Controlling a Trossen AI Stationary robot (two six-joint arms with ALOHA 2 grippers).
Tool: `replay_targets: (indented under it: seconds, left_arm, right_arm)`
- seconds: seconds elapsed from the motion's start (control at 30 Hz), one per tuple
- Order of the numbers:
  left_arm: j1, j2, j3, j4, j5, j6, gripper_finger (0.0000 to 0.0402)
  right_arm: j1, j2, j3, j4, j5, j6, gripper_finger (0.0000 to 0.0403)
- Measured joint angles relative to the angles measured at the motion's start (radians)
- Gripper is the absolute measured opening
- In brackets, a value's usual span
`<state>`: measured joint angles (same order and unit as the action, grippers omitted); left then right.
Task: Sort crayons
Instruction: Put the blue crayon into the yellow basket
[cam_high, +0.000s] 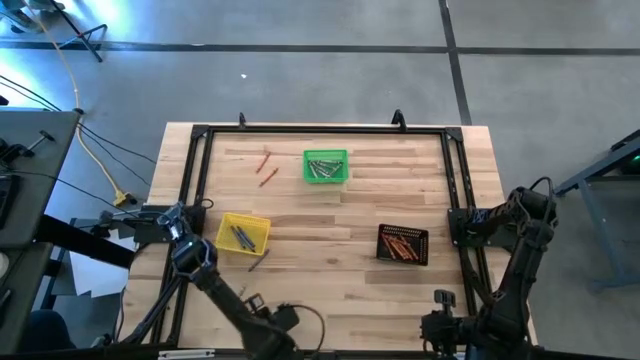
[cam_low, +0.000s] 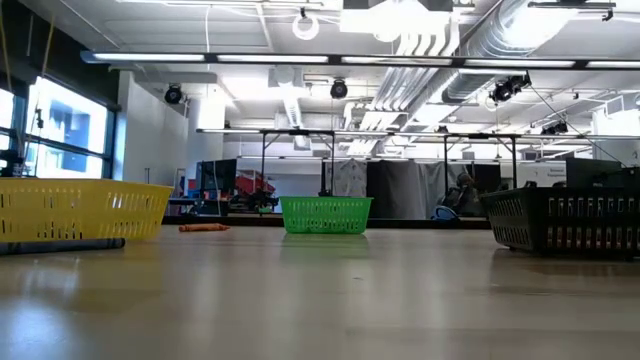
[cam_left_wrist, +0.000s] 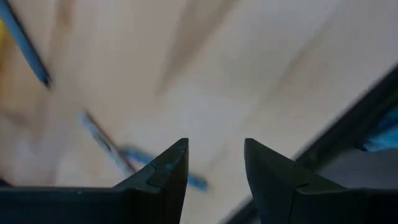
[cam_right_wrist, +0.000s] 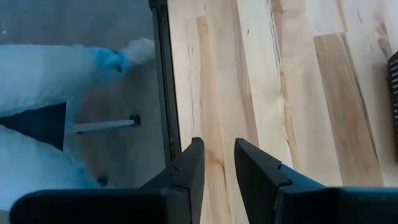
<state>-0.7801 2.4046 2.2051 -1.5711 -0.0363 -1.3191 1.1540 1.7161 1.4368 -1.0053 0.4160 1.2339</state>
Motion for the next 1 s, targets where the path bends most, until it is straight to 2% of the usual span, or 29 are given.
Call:
replay_targets:
  seconds: [0.2,0.3,0.7,1.0]
  left_arm:
    - [-0.058,0.000,0.000,0.000,0.058,-0.151,0.0145]
    - [-0.071,0.000,0.000,0.000,0.058,-0.222,0.0145]
    - [-0.129,0.000,0.000,0.000,0.007,-0.445,0.0145]
    - [-0.107,0.000,-0.078,-0.002,0.006,-0.469,0.0145]
  right_arm:
    - [0.014,0.000,0.000,0.001,0.041,0.040,0.0083]
    - [0.024,0.000,0.000,0.001,0.073,0.068,0.0083]
    - [0.084,0.000,0.000,0.001,0.074,0.068,0.0083]
    - [0.124,0.000,0.000,0.000,0.090,0.060,0.0083]
